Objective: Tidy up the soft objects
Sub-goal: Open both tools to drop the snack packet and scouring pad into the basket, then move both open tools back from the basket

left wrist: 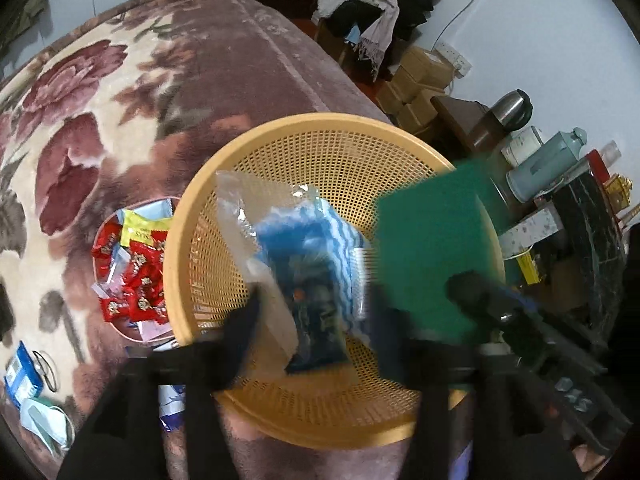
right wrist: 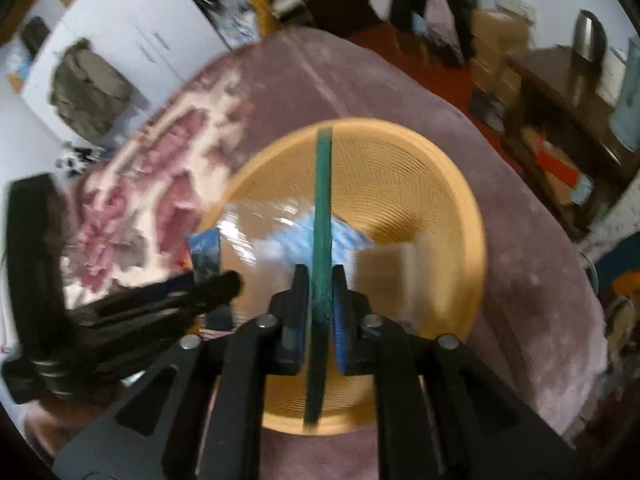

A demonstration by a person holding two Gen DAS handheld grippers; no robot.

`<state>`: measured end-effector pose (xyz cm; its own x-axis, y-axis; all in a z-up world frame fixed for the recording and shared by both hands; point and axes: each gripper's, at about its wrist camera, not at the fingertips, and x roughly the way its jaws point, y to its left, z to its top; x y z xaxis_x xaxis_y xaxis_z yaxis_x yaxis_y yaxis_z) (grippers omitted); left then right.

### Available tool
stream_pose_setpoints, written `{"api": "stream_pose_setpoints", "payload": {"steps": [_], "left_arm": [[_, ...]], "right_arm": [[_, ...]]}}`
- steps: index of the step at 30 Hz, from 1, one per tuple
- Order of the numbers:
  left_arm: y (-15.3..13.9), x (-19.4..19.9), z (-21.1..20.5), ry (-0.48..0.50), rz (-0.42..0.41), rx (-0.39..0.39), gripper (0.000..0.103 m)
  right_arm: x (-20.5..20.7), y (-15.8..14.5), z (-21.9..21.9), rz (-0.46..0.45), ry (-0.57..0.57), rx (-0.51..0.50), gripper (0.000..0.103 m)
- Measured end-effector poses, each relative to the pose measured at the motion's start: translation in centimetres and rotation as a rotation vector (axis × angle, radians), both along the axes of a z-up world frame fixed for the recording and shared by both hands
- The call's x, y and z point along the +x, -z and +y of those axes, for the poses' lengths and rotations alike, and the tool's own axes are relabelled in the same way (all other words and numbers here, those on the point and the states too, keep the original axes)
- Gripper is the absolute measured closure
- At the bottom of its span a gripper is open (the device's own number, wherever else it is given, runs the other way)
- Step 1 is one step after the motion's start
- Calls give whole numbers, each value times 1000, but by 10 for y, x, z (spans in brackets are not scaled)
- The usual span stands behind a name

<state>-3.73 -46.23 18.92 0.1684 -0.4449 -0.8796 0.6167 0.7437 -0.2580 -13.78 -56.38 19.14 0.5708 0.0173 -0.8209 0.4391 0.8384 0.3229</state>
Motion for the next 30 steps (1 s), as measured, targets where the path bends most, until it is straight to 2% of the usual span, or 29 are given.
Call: {"api": "stream_pose_setpoints", "payload": {"steps": [2, 4, 5, 9, 12, 30], "left_arm": [[-1, 0, 5, -20, -16, -10, 5], [-7, -2, 11, -32, -68, -17, 3], [-10, -3, 13, -29, -84, -12, 2], [-15, -6, 20, -43, -159, 64, 1], [-16, -9, 31, -64, -182, 112, 1], [-4, -14, 87, -113, -89, 138, 1]], "right_arm": [[-6, 0, -2, 4, 26, -54, 35], [-17, -3, -6, -19, 69, -71, 19], [-20, -4, -8, -29, 73, -63, 15], [-25, -6, -10, -7, 92, -68, 13], [-22, -5, -6, 40, 97, -95, 1], [-21, -1, 46, 163, -8, -140, 0]]}}
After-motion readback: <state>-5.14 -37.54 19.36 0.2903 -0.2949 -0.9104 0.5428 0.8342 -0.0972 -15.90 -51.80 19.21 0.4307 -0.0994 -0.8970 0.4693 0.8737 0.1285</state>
